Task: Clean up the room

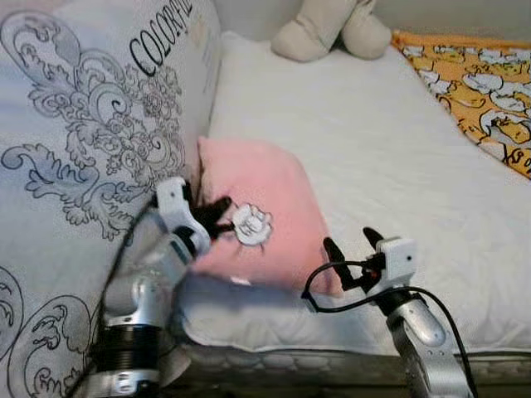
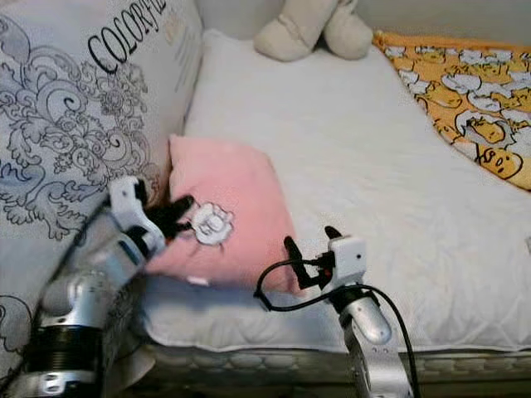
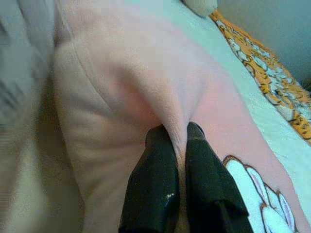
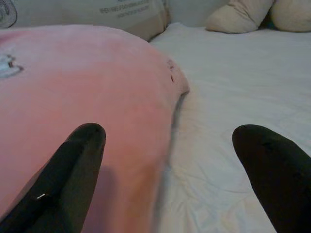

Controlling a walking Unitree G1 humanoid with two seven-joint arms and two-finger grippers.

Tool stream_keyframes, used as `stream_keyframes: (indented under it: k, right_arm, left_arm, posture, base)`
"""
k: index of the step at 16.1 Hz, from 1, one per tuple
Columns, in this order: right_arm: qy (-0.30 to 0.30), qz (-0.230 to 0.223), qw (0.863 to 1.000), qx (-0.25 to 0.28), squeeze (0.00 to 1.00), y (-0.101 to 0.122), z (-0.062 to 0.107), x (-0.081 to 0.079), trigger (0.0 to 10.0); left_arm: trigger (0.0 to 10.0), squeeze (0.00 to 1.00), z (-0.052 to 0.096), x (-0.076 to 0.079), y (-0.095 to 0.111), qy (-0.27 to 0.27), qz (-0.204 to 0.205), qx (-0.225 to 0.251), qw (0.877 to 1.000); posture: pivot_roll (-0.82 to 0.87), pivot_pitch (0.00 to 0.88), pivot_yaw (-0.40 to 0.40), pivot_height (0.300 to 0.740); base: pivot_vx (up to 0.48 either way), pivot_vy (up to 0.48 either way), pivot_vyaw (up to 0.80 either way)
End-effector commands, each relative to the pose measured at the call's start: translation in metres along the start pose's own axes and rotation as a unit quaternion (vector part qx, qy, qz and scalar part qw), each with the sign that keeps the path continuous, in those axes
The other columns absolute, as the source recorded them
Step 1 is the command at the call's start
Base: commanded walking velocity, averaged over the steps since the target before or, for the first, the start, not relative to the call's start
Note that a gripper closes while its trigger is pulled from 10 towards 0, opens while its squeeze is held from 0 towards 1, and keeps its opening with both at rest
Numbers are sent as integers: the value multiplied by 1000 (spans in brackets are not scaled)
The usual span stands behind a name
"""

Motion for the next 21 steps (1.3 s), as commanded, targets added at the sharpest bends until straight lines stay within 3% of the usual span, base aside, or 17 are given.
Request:
stream_keyframes:
  k: [1,2,4,7,11,13,14,17,19,21]
  right_arm:
    - [6,-2,1000,4,0,4,-1,-1,10000]
    - [5,-3,1000,3,0,4,-1,-1,10000]
    - [9,-6,1000,1,0,4,-2,-6,10000]
    - [11,-8,1000,-4,0,1,-2,-8,10000]
    - [13,-7,1000,-10,0,-1,-2,-9,10000]
    - [13,-6,1000,-15,0,-3,-2,-8,10000]
    - [13,-5,1000,-15,0,-3,-2,-7,10000]
    - [14,-3,1000,-20,0,-5,-1,-6,10000]
    - [14,-2,1000,-22,0,-6,0,-5,10000]
    - [13,-2,1000,-25,0,-8,1,-5,10000]
  left_arm:
    - [0,0,0,11,27,-16,-51,34,998]
    - [0,0,1,13,34,-17,-68,42,997]
    - [0,0,8,19,53,-15,-196,57,979]
    - [0,0,15,21,56,15,-275,60,959]
    - [0,0,21,11,26,89,-290,25,953]
    - [0,0,28,-9,15,152,-302,19,941]
    - [0,0,28,-12,18,159,-311,24,937]
    - [0,0,36,-26,62,219,-344,89,908]
    - [0,0,41,-29,76,240,-355,112,897]
    - [0,0,41,-29,76,237,-362,113,894]
  posture:
    - [-28,0,2,727]
    - [-28,0,2,727]
    - [-25,0,2,727]
    - [-18,0,-1,727]
    - [-10,0,0,727]
    - [-11,0,0,727]
    - [-11,0,0,727]
    - [-11,0,-3,727]
    - [-13,0,-4,727]
    - [-14,0,-4,727]
  base:
    - [0,0,0]
    - [0,0,0]
    - [0,0,0]
    - [0,0,0]
    - [0,0,0]
    - [0,0,0]
    - [0,0,0]
    - [0,0,0]
    - [0,0,0]
    - [0,0,0]
Point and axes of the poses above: a point about 5 cm out from each wrist's last joint towards the gripper, its own z axis pointing back from the gripper into the wrist, its own y axis along the axis of the wrist's last joint, x = y × z, the point moved 4 cm from there along -z, pointing out of the wrist towards the gripper, and after that the axes turned 1 degree about z, right-handed, at the moved point
